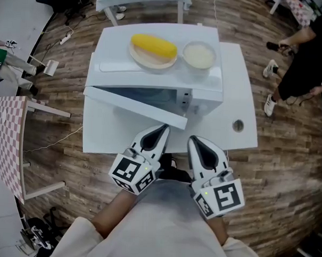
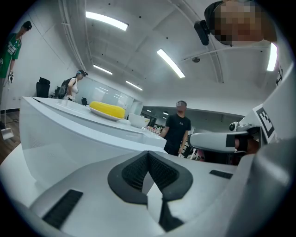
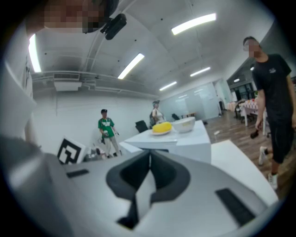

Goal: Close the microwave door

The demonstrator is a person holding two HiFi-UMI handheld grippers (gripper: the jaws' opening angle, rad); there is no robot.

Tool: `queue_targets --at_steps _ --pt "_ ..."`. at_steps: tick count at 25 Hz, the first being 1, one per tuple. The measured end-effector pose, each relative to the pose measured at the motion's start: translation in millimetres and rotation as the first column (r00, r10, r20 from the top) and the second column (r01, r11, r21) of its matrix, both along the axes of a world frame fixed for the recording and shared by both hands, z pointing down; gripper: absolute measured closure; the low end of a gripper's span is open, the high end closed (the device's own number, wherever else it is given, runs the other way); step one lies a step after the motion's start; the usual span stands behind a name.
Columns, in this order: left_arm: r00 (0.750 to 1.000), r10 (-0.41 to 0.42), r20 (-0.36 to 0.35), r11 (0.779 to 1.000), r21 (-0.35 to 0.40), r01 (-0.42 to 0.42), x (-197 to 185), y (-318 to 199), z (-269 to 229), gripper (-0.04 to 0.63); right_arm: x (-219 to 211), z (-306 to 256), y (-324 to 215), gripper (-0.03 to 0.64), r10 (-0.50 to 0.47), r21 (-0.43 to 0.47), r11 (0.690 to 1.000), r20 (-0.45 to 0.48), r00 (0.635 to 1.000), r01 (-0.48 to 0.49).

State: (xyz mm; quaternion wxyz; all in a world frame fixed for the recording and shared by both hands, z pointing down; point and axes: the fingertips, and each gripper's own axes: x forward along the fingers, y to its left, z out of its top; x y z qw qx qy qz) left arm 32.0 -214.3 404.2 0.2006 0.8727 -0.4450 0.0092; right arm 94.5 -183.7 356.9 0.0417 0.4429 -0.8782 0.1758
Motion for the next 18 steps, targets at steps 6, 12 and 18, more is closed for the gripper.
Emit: queue_targets --at_steps 6,12,18 --pt "1.000 0.015 -0.013 1.000 -0.009 -0.015 8 -10 3 0.578 6 3 -2 0.594 0.016 -0.009 1.000 0.000 1.000 -0.016" --pt "1.000 0.007 -0.023 1.000 -0.015 -0.007 14 -21 4 0.578 9 3 -4 0.594 0.014 -0.016 1.000 0.002 1.000 -0.014" --pt "1.000 0.014 -0.025 1.000 -0.011 -0.015 17 -30 6 0.578 8 6 -7 0.594 0.022 -0.017 1.000 0.002 1.000 -0.021"
